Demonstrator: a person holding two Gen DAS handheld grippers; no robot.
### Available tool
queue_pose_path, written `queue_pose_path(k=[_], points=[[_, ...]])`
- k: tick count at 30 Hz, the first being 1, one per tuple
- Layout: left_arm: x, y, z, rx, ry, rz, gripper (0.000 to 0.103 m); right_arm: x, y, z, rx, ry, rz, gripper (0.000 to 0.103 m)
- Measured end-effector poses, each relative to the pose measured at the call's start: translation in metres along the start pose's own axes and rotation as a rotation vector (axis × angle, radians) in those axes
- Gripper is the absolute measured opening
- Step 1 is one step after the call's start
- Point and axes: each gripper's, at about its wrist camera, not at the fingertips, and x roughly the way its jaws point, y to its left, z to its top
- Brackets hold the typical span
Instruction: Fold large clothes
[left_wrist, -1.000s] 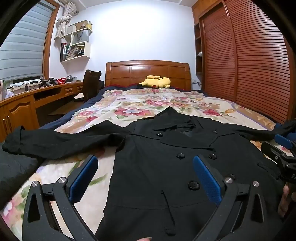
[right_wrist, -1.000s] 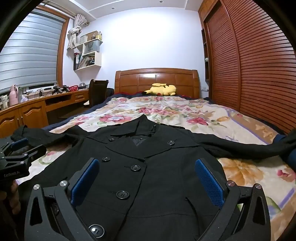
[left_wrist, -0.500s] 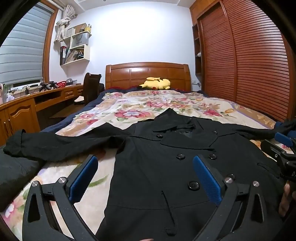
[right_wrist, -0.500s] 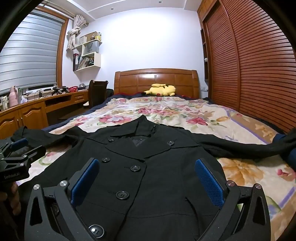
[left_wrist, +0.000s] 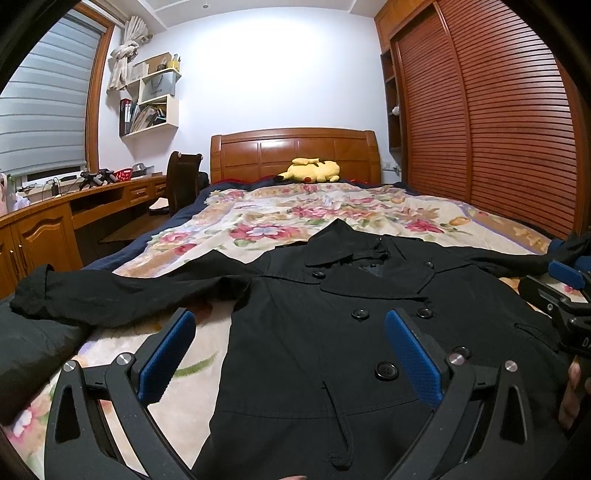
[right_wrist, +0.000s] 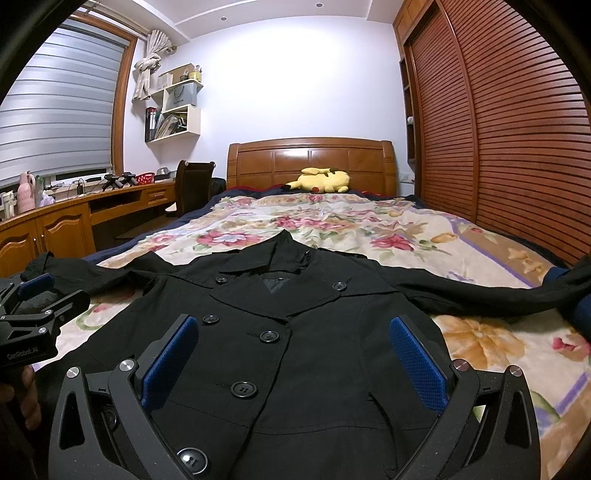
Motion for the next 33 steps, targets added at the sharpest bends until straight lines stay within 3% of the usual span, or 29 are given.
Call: queue_pose_path(k=[33], points=[[-0.0028,-0.0016,0.0029,0.008,-0.009,0.002,0.103,0.0018,-0.0028,0.0013,0.006,-0.002,0.0,0.103]])
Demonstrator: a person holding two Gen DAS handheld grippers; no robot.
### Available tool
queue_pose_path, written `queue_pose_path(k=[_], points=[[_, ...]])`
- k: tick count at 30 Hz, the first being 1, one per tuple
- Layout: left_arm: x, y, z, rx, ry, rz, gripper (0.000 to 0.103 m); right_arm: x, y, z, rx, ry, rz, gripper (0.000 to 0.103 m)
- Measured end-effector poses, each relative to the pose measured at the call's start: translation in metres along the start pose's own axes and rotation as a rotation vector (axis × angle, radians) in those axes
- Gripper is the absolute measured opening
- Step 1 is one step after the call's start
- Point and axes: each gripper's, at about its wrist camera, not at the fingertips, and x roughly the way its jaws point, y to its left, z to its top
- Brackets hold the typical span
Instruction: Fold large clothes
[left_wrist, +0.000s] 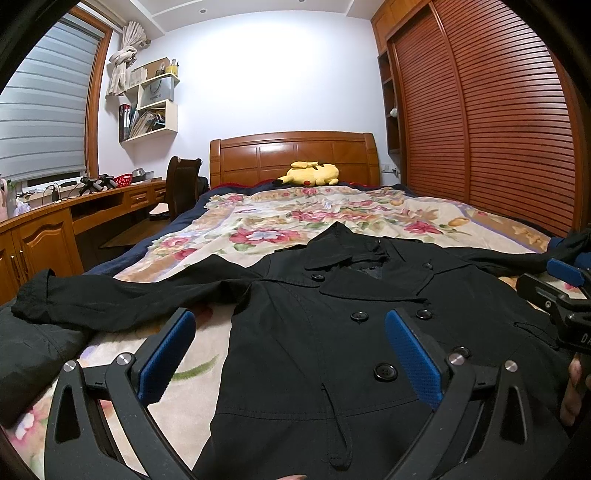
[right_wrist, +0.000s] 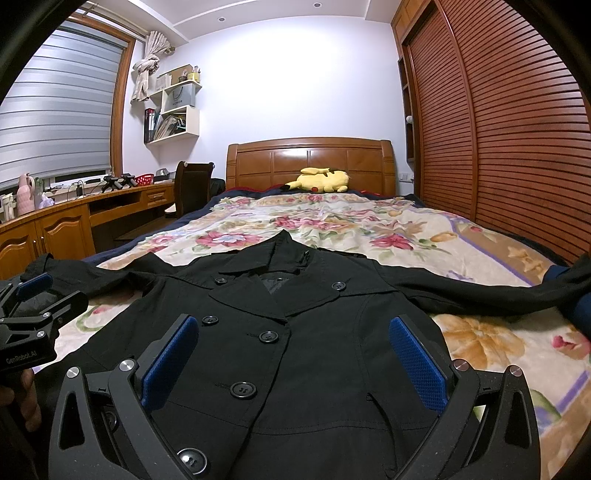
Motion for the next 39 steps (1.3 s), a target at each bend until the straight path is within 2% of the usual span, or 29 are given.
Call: queue_pose_path(k=[29,39], points=[[0.0,-0.001,-0.001,0.001,0.0,-0.002,0.103,0.0,0.0,0.0,-0.002,0.002,0.001,0.103],[0.003,0.017,0.011,0.027,0.077,0.019,0.103,-0.002,0.007,0.009,-0.015,0.015,0.048,0.103]])
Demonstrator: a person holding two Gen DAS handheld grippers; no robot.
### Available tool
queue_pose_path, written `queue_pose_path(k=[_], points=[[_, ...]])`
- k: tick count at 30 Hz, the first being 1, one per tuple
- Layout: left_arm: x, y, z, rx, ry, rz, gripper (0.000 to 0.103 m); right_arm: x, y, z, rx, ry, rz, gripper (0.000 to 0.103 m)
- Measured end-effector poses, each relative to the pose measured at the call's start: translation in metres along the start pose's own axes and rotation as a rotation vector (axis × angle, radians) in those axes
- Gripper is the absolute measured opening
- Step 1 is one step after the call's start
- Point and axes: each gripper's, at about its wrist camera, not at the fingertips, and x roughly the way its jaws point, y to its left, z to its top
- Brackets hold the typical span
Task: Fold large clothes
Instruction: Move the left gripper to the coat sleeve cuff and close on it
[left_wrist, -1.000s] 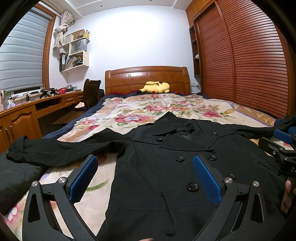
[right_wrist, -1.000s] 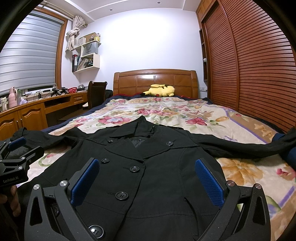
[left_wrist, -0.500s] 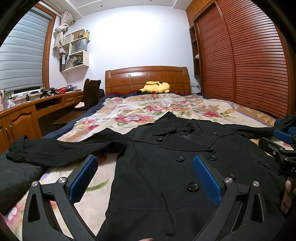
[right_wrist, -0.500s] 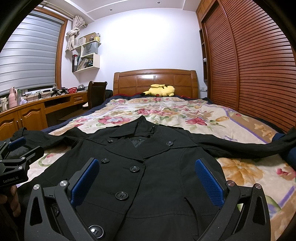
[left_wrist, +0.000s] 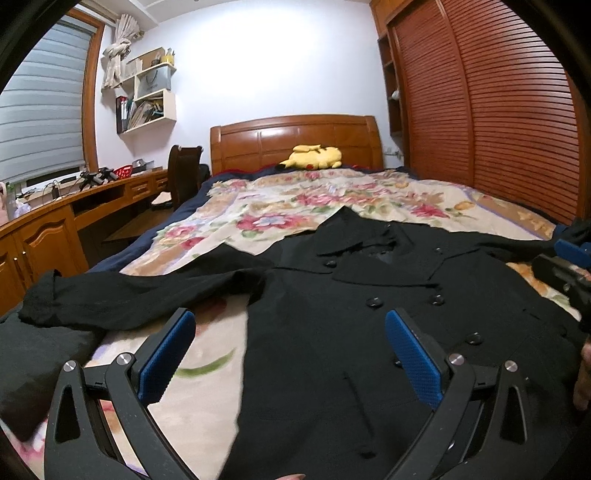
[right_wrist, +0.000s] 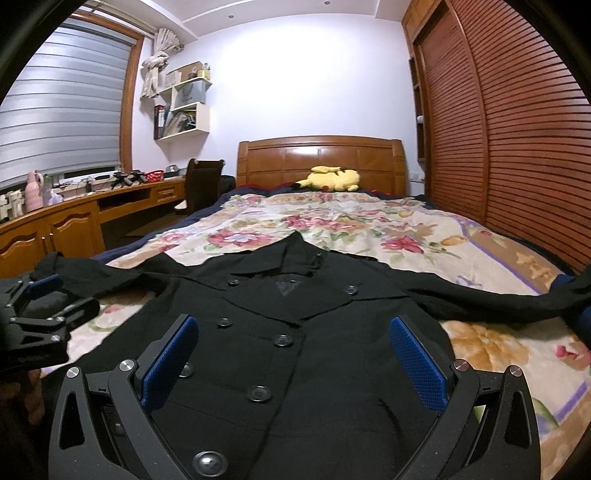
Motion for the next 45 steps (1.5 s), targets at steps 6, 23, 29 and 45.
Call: queue_pose_path(k=[6,23,29,45], points=[[-0.001,0.025,0.003,0.002,0.02,0.032,0.103,0.004,0.015,0.009,-0.014,0.025,0.058,0.103],[0.003,0.107,0.021,0.04,0.037,0.006,0.103,0.044,0.036,0.034,-0.092,0.038,0.2,0.103],[0.013,0.139,0.031,0.066,0.091,0.015,0.103,0.066,0.041,0.035,-0.127,0.046,0.235,0.103],[0.055,0.273,0.029,-0.021,0.304,0.11,0.102,0.11,0.015,0.032,-0.183,0.139,0.339,0.103]])
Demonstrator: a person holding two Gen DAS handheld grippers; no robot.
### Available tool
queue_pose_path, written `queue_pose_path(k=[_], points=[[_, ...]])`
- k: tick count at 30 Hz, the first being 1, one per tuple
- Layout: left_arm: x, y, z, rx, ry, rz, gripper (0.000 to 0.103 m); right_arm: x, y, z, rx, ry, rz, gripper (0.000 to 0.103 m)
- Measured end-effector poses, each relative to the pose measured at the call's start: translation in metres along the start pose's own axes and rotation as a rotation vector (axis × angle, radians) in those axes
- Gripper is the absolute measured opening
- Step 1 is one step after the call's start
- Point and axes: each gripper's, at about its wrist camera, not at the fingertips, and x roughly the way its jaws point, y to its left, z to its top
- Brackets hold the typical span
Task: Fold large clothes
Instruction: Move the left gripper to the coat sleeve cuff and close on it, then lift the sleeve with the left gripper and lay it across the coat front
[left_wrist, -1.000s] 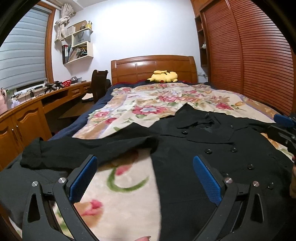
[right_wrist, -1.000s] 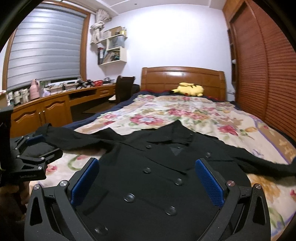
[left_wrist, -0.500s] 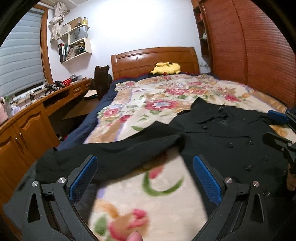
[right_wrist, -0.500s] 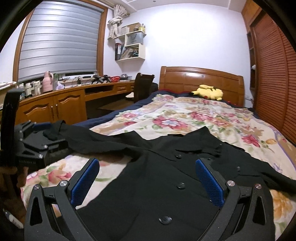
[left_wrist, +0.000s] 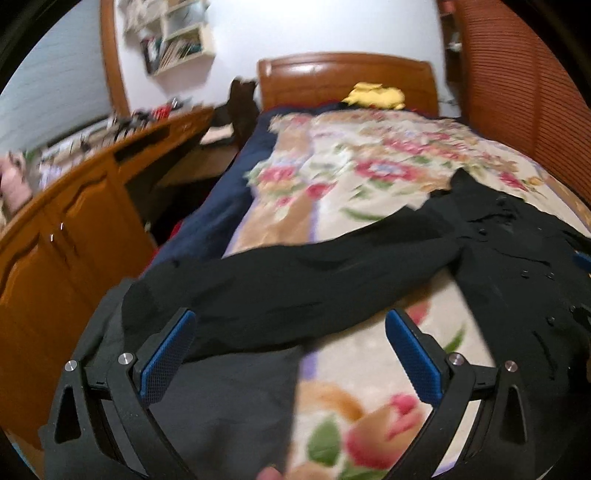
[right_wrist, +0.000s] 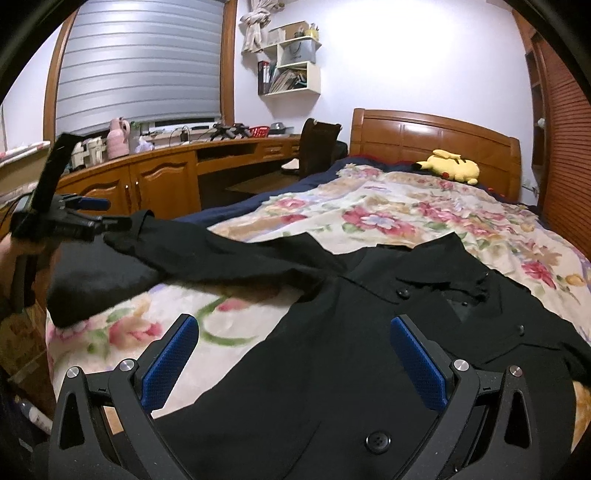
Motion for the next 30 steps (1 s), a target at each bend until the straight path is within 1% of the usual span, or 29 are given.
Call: queue_pose_path(k=[3,4,6,7,11,12,13,15,16,17,18,22,25,30], points=[[0.01,0.031,-0.001,-0.057,0.031,0.012,0.094,0.001,-0.005,0.002,-0.012,0.004,-0.002,0.103],[0.013,0.039,-0.001,-0.075,0.038,0.014,0.088,-0.002,-0.007,0.002,-0.014,0.002,-0.002,0.103],[0.02,0.057,-0.002,-0.111,0.06,0.029,0.08,-0.005,-0.007,0.002,-0.018,-0.002,-0.002,0.103],[0.024,0.064,-0.002,-0.126,0.07,0.037,0.078,-0.009,-0.004,0.001,-0.019,-0.004,-0.002,0.103],[0.04,0.089,-0.007,-0.195,0.105,0.078,0.078,-0.009,0.01,0.001,-0.029,-0.006,-0.005,0.103],[0.046,0.096,-0.009,-0.223,0.125,0.09,0.078,-0.011,0.008,0.0,-0.03,-0.005,-0.006,0.103],[0.052,0.102,-0.011,-0.251,0.143,0.1,0.078,-0.002,0.029,0.006,-0.035,-0.006,-0.011,0.103],[0.062,0.112,-0.014,-0.299,0.172,0.096,0.078,0.0,0.031,0.008,-0.036,-0.006,-0.01,0.103],[0.065,0.115,-0.017,-0.318,0.178,0.09,0.07,0.0,0.033,0.009,-0.035,-0.005,-0.009,0.103],[0.068,0.117,-0.018,-0.329,0.191,0.084,0.065,-0.001,0.033,0.009,-0.033,-0.006,-0.005,0.103],[0.073,0.12,-0.021,-0.34,0.214,0.081,0.062,0.0,0.032,0.009,-0.032,-0.005,-0.002,0.103],[0.082,0.123,-0.026,-0.359,0.253,0.099,0.062,-0.001,0.03,0.009,-0.024,-0.005,0.013,0.103],[0.088,0.128,-0.028,-0.358,0.285,0.128,0.062,-0.001,0.029,0.009,-0.02,-0.005,0.016,0.103],[0.096,0.125,-0.031,-0.316,0.325,0.16,0.063,-0.004,0.03,0.008,-0.022,-0.01,0.015,0.103]])
